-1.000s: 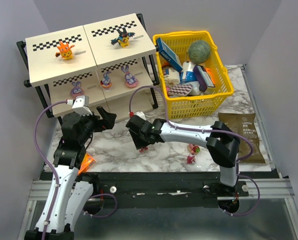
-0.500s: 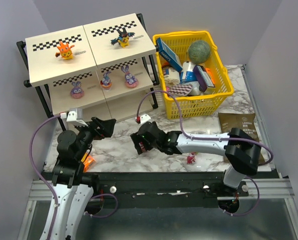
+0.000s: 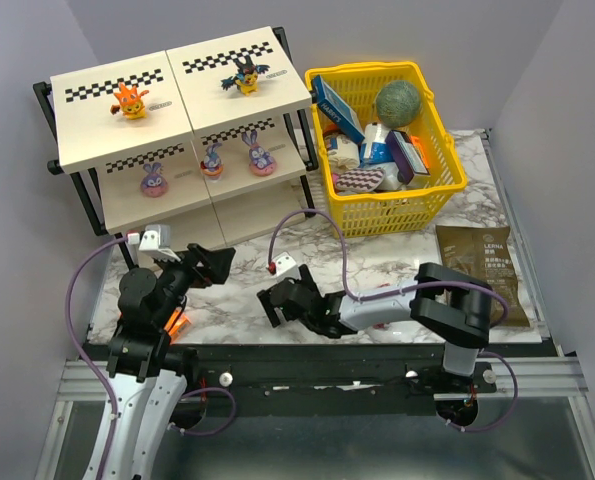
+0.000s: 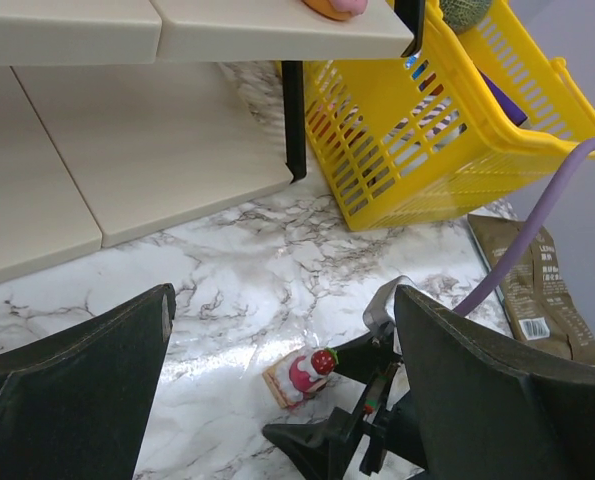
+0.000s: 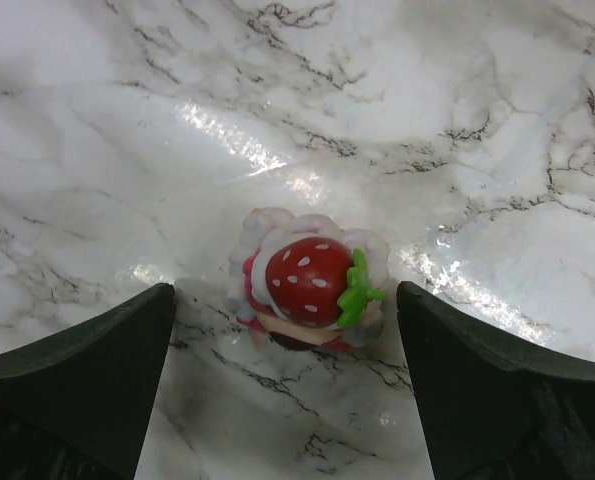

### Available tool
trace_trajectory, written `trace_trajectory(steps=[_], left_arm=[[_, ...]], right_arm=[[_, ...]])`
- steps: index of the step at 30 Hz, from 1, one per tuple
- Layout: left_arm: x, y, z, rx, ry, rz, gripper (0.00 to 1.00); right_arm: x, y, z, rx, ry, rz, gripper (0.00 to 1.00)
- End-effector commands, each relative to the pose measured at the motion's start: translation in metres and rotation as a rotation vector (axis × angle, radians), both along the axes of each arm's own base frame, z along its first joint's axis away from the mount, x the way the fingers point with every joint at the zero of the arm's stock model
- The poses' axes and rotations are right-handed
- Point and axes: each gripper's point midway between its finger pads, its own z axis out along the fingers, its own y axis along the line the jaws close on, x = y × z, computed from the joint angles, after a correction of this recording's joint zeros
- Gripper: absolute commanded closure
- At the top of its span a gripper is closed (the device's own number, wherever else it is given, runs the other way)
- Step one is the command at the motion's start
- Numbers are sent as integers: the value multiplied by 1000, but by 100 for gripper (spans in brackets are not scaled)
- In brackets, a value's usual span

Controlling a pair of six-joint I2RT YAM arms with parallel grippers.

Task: Place and organize the plastic toys onto the shelf

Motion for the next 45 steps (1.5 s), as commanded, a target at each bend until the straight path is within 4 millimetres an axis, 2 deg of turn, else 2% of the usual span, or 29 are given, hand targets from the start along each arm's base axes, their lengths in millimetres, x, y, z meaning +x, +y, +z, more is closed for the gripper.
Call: trace_trajectory(steps=[1, 2, 5, 8, 11, 12, 14, 15, 17, 19, 20, 22, 23, 26, 27, 28, 30, 32, 33, 34, 35, 37, 39, 40, 43, 45], left_arm=[[-7, -6, 7, 8, -44, -45, 1], [-8, -6, 7, 5, -46, -51, 1], [-9, -7, 9, 4, -57, -54, 1], [-10, -7, 10, 4, -65, -58, 1], [-12, -7, 13, 2, -74, -60, 1], [-12, -7, 13, 3, -77, -58, 1], [-13, -5, 14, 4, -81, -49, 1], [-13, -5, 14, 4, -83, -46, 1], [-13, -3, 14, 5, -83, -32, 1], [-13, -2, 14, 6, -83, -31, 1], [-13, -2, 14, 9, -86, -34, 1], [-14, -2, 15, 11, -92, -33, 1], [-14, -1, 15, 13, -92, -25, 1], [-15, 1, 17, 14, -97, -16, 1], [-15, 2, 17, 13, -100, -13, 1], [-16, 2, 18, 12, -104, -11, 1], [-16, 3, 19, 14, -107, -4, 1], [-16, 5, 19, 14, -108, 4, 1], [-16, 6, 19, 14, -106, 8, 1], [-16, 6, 19, 15, -105, 12, 1], [-16, 6, 19, 15, -105, 12, 1], [-16, 7, 18, 17, -102, 17, 1], [-16, 8, 18, 17, -100, 24, 1], [-16, 8, 17, 19, -96, 24, 1], [-16, 8, 18, 21, -97, 23, 1], [-15, 7, 16, 21, -92, 22, 1]], right_arm=[[6, -21, -30, -28, -8, -139, 2], [7, -26, -33, -31, -12, -161, 2], [9, -23, -35, -24, -15, -173, 6], [11, -20, -38, -37, -13, -190, 15], [12, -11, -33, -25, -20, -216, 29], [11, -8, -34, -28, -24, -217, 39], [12, -6, -32, -28, -36, -231, 52], [11, -5, -30, -26, -39, -232, 63], [14, 1, -23, -9, -47, -238, 69], [19, 8, -13, 6, -60, -231, 70], [23, 21, 1, 32, -74, -218, 70], [33, 31, 12, 27, -105, -197, 72], [40, 46, 29, 65, -111, -183, 73], [63, 58, 43, 83, -126, -162, 75], [73, 66, 55, 107, -142, -160, 75], [88, 64, 59, 100, -163, -162, 75], [104, 77, 68, 129, -185, -135, 75], [127, 78, 72, 128, -212, -131, 75], [135, 79, 64, 118, -215, -126, 75], [151, 80, 73, 124, -242, -130, 75], [158, 82, 74, 133, -250, -125, 75], [179, 79, 70, 127, -260, -141, 75], [190, 81, 70, 146, -275, -129, 75], [199, 77, 63, 131, -276, -135, 75], [214, 78, 67, 154, -281, -137, 75], [216, 81, 65, 168, -259, -128, 74]])
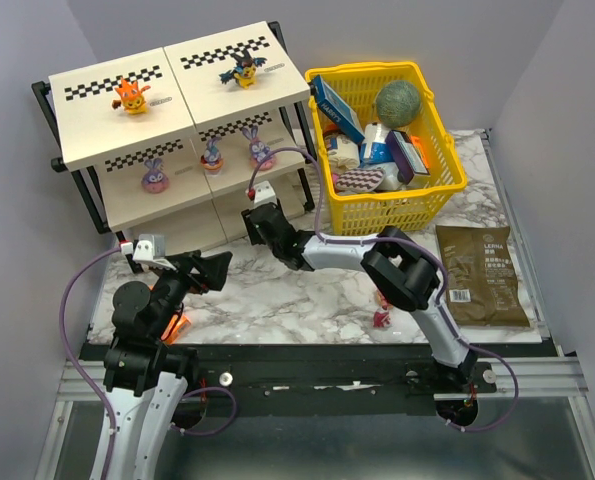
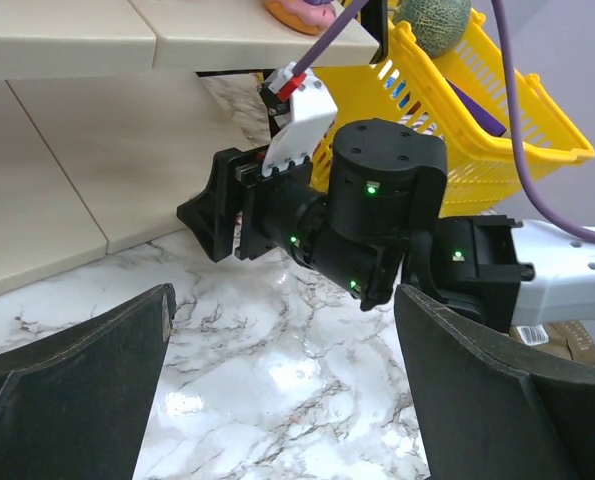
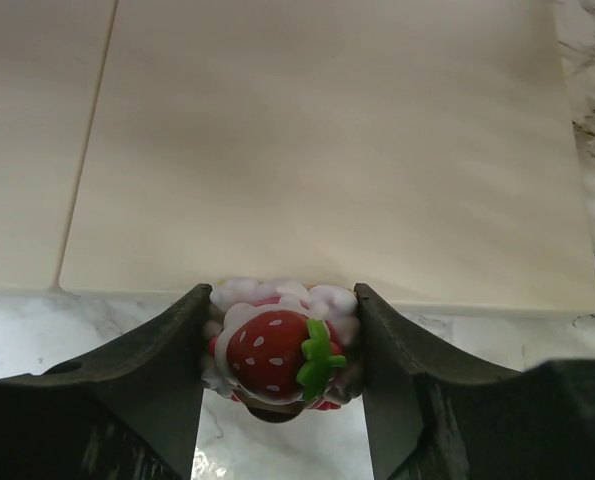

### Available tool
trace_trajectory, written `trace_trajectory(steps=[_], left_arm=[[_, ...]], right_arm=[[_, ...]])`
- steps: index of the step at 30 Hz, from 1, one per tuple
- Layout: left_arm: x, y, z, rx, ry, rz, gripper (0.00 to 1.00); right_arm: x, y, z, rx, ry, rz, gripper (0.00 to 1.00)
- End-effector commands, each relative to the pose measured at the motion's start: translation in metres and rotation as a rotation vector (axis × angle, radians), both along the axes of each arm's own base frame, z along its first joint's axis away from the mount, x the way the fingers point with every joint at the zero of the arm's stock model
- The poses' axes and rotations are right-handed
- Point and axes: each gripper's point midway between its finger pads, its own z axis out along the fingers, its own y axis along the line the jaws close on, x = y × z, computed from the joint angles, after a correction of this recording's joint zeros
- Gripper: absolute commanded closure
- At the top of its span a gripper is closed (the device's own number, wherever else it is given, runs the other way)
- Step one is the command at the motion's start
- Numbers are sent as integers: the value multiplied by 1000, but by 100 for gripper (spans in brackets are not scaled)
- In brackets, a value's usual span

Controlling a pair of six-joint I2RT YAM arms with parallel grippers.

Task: Place and organize the plastic toys onto the shelf

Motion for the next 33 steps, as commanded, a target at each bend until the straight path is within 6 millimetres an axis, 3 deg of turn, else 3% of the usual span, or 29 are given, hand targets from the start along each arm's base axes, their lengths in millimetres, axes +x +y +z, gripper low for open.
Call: trace_trajectory(steps=[1, 12, 20, 29, 32, 33], left_arm=[[-1, 3, 4, 15, -11, 15, 1], [-1, 2, 3, 17, -6, 11, 1], [0, 3, 2, 20, 0, 15, 1], [-1, 4, 3, 19, -5, 17, 1], [-1, 4, 3, 19, -6, 17, 1], [-1, 4, 3, 20, -7, 17, 1]], right_arm=[[14, 18, 16, 64, -23, 52, 73], [10, 26, 24, 199, -19, 30, 71], [-14, 36, 26, 196, -20, 26, 70], [-54, 5, -9, 139, 68, -33, 68], [-62, 2, -19, 120, 80, -21, 62], [-64, 1, -21, 113, 83, -21, 54]])
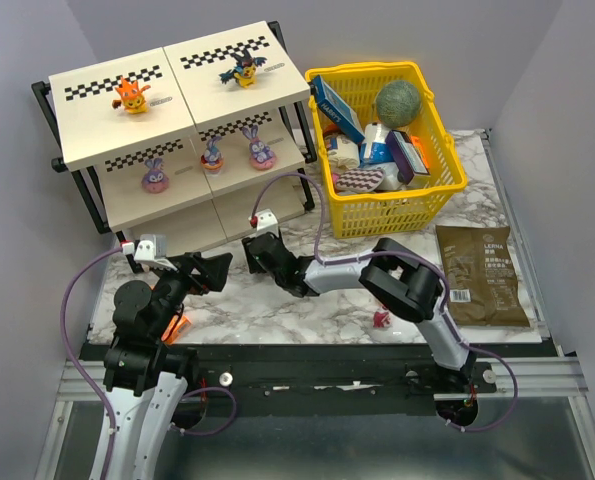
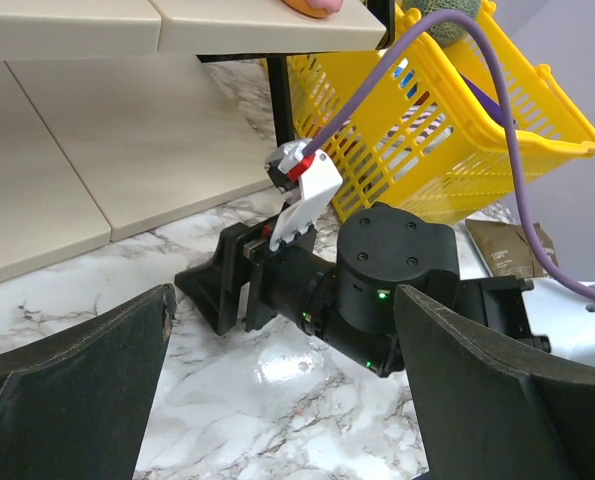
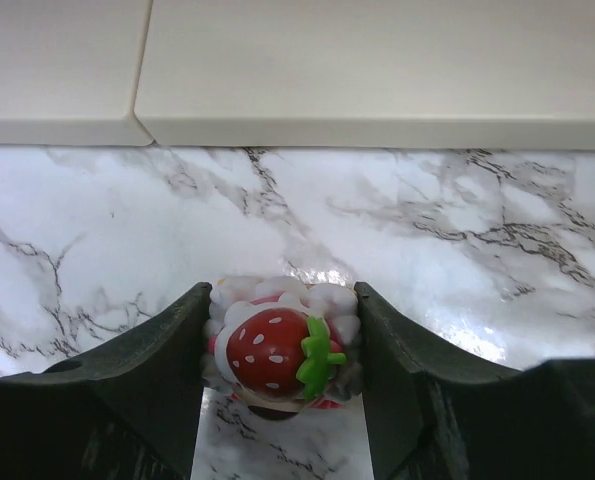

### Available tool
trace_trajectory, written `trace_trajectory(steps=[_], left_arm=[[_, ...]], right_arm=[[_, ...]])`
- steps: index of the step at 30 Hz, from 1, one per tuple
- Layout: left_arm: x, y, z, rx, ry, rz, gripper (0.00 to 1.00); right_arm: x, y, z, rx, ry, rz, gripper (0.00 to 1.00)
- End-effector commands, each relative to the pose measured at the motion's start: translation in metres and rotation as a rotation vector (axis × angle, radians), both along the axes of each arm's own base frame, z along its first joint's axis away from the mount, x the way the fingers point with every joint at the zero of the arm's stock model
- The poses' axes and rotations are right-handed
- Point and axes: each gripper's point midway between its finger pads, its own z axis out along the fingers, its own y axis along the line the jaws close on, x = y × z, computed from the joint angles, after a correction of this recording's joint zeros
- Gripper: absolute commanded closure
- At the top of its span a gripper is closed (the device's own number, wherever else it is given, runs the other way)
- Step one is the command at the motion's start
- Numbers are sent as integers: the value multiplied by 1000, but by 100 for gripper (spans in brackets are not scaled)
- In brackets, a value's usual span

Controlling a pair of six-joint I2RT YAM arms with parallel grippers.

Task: Place and organize the plastic toys onto the shelf

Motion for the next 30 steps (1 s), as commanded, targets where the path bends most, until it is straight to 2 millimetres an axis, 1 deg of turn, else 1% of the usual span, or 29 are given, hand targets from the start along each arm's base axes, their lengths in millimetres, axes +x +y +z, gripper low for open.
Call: trace_trajectory(steps=[1, 2, 3, 4, 6, 7, 8, 9, 12, 14, 15, 17, 18, 19, 20, 24, 25, 28, 29, 30], left_arm=[[0, 4, 9, 13, -30, 20, 1], [0, 4, 9, 13, -30, 20, 1], [0, 4, 10, 13, -31, 20, 1], [0, 4, 10, 13, -31, 20, 1], [0, 5, 9, 13, -30, 23, 1], [0, 5, 10, 13, -31, 24, 1], [0, 5, 9, 13, -31, 26, 1], [0, 6, 9, 14, -32, 29, 1], [0, 6, 9, 15, -30, 32, 1], [0, 6, 9, 15, -32, 33, 1], [0, 6, 10, 14, -33, 32, 1], [0, 7, 10, 14, -33, 34, 1], [0, 7, 10, 14, -33, 34, 1], [0, 7, 10, 14, -33, 35, 1], [0, 7, 9, 15, -32, 34, 1], [0, 7, 10, 14, -35, 34, 1], [0, 7, 10, 14, -35, 34, 1], [0, 7, 11, 14, -36, 34, 1], [0, 7, 10, 14, -35, 35, 1], [0, 7, 10, 14, -33, 35, 1]], right_arm=[[-1, -6, 16, 38, -14, -46, 49], [-4, -7, 15, 37, -12, -41, 42], [-5, -9, 15, 38, -13, -40, 25], [-6, -10, 23, 54, -23, -40, 20], [-12, -12, 26, 73, -27, -20, 11], [-12, -14, 31, 82, -32, -20, 10], [-15, -13, 41, 101, -40, -11, 9], [-16, -16, 44, 110, -48, -9, 7], [-23, -20, 57, 136, -73, 11, 7], [-26, -19, 60, 136, -87, 36, 7], [-30, -15, 63, 148, -94, 59, 7], [-36, -15, 57, 127, -105, 101, 8], [-39, -10, 60, 145, -115, 129, 10], [-40, -11, 54, 133, -116, 139, 11], [-40, -11, 54, 127, -121, 143, 12], [-32, -13, 54, 107, -145, 111, 20], [-32, -11, 55, 107, -147, 110, 25], [-26, -7, 54, 100, -157, 97, 30], [-24, -6, 51, 91, -159, 97, 32], [-22, -3, 53, 92, -160, 92, 33]])
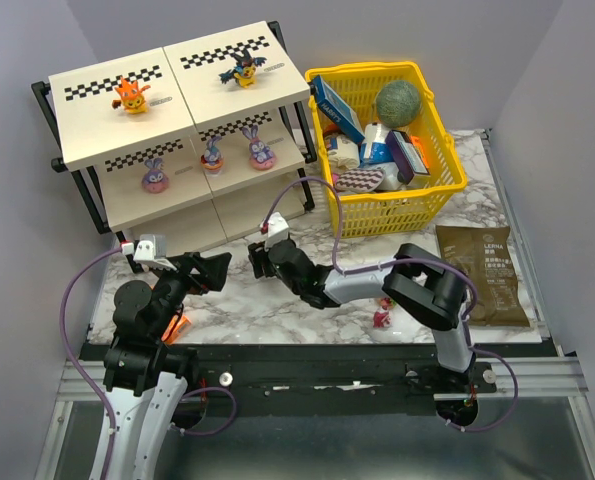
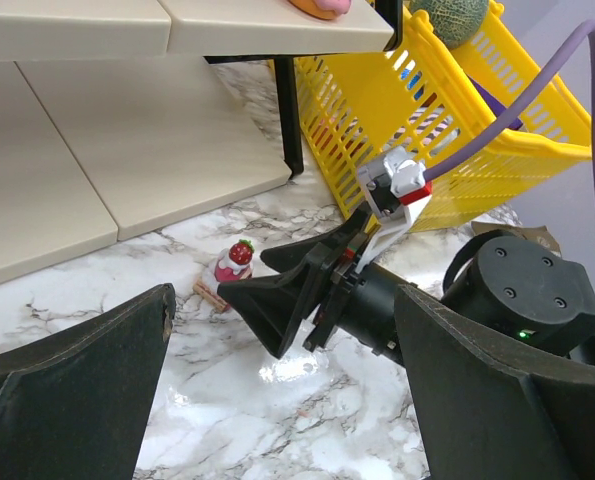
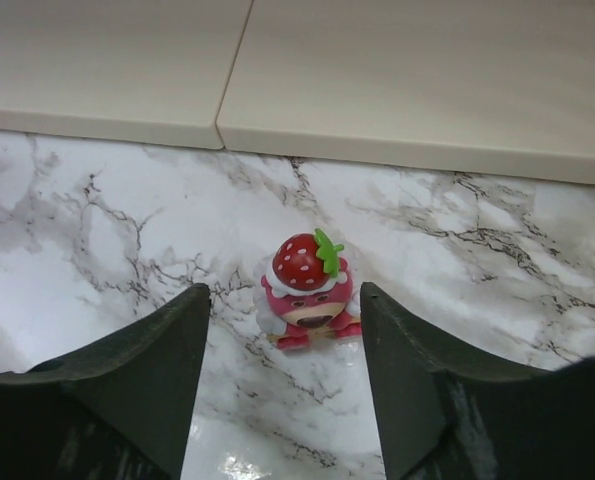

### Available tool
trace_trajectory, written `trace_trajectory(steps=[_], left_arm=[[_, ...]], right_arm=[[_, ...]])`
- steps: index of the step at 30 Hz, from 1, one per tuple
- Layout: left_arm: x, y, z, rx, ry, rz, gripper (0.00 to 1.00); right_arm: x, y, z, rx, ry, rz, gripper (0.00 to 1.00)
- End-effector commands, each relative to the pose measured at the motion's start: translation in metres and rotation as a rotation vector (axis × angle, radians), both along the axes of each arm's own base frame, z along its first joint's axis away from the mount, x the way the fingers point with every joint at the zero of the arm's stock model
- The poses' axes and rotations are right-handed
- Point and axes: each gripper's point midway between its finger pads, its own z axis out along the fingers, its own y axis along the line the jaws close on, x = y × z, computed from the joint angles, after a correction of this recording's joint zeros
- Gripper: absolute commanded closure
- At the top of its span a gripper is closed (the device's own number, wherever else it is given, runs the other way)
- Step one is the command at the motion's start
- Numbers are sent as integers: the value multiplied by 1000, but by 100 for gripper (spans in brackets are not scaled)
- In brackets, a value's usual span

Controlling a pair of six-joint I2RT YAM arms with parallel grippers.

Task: Place and organize the plastic toys onto the shelf

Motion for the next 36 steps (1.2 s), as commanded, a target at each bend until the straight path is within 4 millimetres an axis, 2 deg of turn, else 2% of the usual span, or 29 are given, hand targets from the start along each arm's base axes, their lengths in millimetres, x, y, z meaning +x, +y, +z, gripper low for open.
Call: trace_trajectory(steps=[1, 8, 18, 24, 25, 27, 28, 31, 32, 36], left_arm=[[-1, 4, 10, 9, -34, 20, 1], [-1, 4, 11, 10, -36, 17, 1], [-2, 4, 12, 10, -39, 15, 1], [-2, 4, 12, 9, -42, 15, 1], [-2, 4, 11, 10, -37, 15, 1], [-2, 4, 11, 10, -39, 15, 1], [-1, 4, 11, 10, -37, 15, 1], [-2, 4, 11, 10, -37, 15, 1], [-2, 4, 11, 10, -39, 15, 1], [-2, 4, 11, 10, -37, 15, 1]], right_arm=[[14, 11, 6, 8, -41, -30, 34], [25, 10, -1, 4, -17, -51, 38], [27, 6, -19, -29, 25, -74, 48], [32, 2, -16, -22, 49, -143, 70], [37, 1, -11, -13, 43, -178, 78], [41, -3, -10, -13, 63, -229, 84], [47, -3, -4, 1, 57, -272, 89], [53, -9, -1, 12, 70, -363, 96], [57, -6, 7, 44, 65, -386, 97], [68, -6, 19, 55, 43, -456, 98]])
